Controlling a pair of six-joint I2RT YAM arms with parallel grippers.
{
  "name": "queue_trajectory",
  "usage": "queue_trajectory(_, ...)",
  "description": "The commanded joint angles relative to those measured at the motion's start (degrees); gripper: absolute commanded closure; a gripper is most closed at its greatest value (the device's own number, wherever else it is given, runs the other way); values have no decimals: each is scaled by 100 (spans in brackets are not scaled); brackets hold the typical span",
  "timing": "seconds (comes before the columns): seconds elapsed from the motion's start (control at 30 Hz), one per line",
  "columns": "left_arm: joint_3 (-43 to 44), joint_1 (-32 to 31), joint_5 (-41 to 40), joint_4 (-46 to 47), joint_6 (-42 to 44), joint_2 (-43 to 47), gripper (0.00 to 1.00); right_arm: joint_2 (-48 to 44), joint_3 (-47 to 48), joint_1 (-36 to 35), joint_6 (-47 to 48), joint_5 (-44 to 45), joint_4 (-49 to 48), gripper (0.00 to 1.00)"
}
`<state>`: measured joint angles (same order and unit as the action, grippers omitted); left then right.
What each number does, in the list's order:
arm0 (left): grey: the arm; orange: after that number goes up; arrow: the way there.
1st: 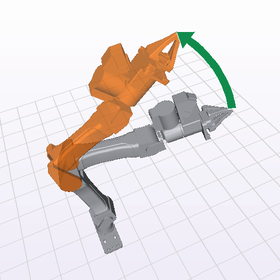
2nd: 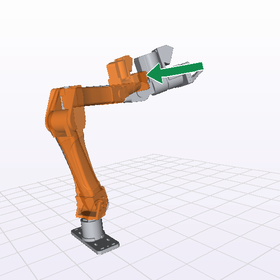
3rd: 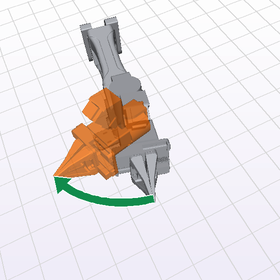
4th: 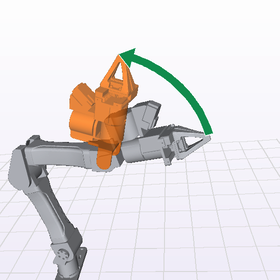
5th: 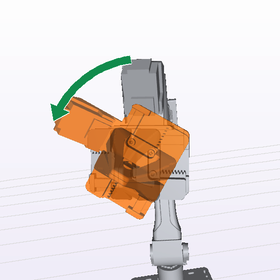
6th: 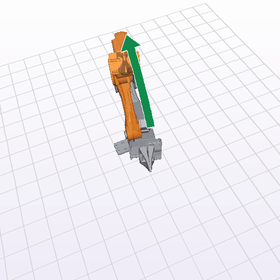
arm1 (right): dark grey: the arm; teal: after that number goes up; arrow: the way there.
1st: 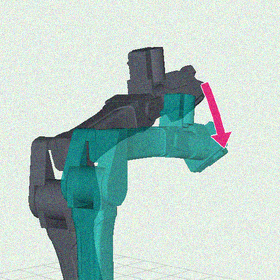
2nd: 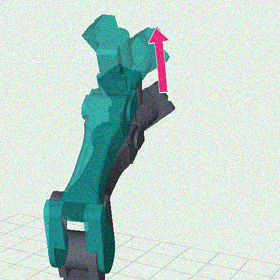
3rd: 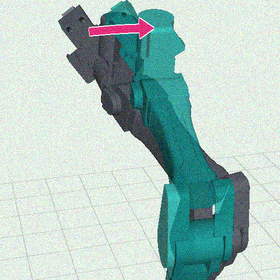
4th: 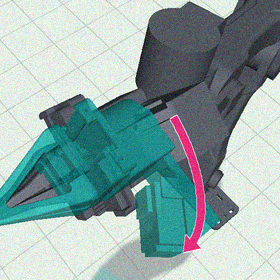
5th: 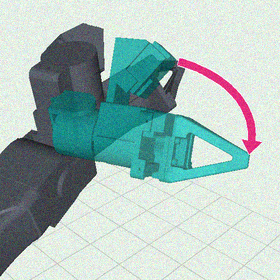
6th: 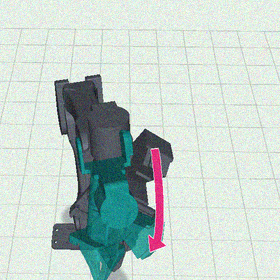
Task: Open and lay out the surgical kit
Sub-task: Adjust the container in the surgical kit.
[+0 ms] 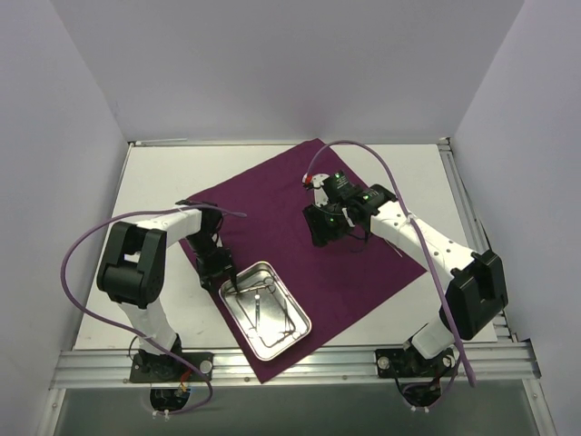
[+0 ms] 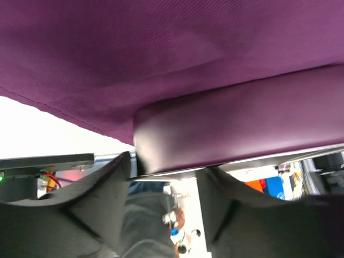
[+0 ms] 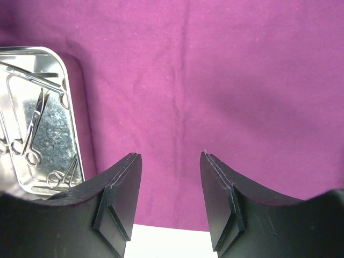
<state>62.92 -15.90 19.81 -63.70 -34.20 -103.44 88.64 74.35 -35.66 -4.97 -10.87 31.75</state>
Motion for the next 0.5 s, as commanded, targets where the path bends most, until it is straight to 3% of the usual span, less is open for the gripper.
queue_trajectory(0.0, -200, 34, -39, 446, -35, -54, 43, -163, 221, 15, 14, 120, 279, 52)
queue_trajectory(0.1, -280, 34, 31, 578, -26, -80, 53, -172, 221, 24, 5, 129, 314, 52)
queue_trajectory(0.2, -306, 34, 49, 640, -17, -10, 68, -137, 256, 24, 49, 129, 358, 52)
queue_trajectory(0.23, -306, 34, 40, 657, -17, 16, 79, -128, 273, 15, 66, 129, 367, 52)
queue_trajectory(0.33, -271, 61, 102, 719, 36, 61, 88, -31, 317, 15, 154, 164, 402, 52)
queue_trajectory(0.37, -254, 61, 93, 736, 62, 69, 97, -14, 335, 24, 163, 165, 402, 52)
queue_trajectory(0.47, -253, 61, 102, 807, 115, 87, 98, 74, 405, 24, 207, 156, 394, 52)
